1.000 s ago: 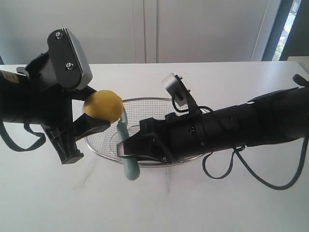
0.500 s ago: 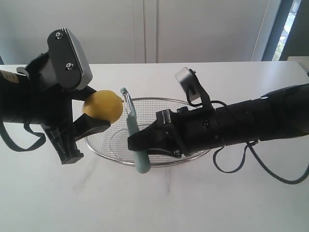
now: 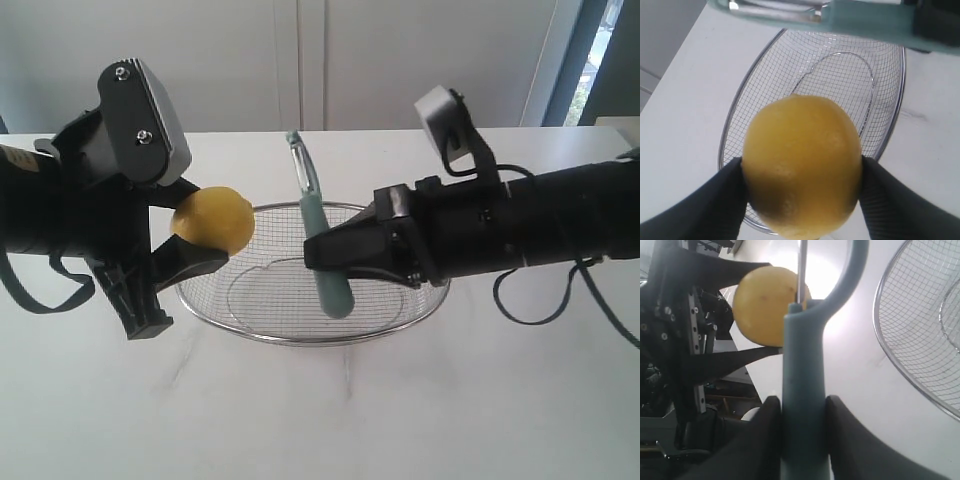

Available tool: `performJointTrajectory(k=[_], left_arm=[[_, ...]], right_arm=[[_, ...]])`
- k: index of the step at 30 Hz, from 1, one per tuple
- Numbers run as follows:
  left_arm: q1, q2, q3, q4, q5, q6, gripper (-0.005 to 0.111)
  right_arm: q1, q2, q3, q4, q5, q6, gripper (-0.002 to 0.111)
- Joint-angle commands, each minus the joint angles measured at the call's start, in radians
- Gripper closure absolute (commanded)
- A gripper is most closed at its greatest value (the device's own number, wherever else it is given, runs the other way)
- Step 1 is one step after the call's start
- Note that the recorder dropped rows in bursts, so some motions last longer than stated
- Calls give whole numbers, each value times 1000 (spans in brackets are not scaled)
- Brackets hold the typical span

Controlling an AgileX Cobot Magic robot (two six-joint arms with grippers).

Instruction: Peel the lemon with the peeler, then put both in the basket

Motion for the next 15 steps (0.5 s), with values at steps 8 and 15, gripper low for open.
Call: performJointTrajectory(k=[8,15], left_arm=[[1,-10,-1,-13,1,-7,107],[1,-10,-1,-13,1,-7,107]], right_arm=[[-68,-218,-6,-290,-46,198,108],[-68,-297,10,-636,-338,480,108]])
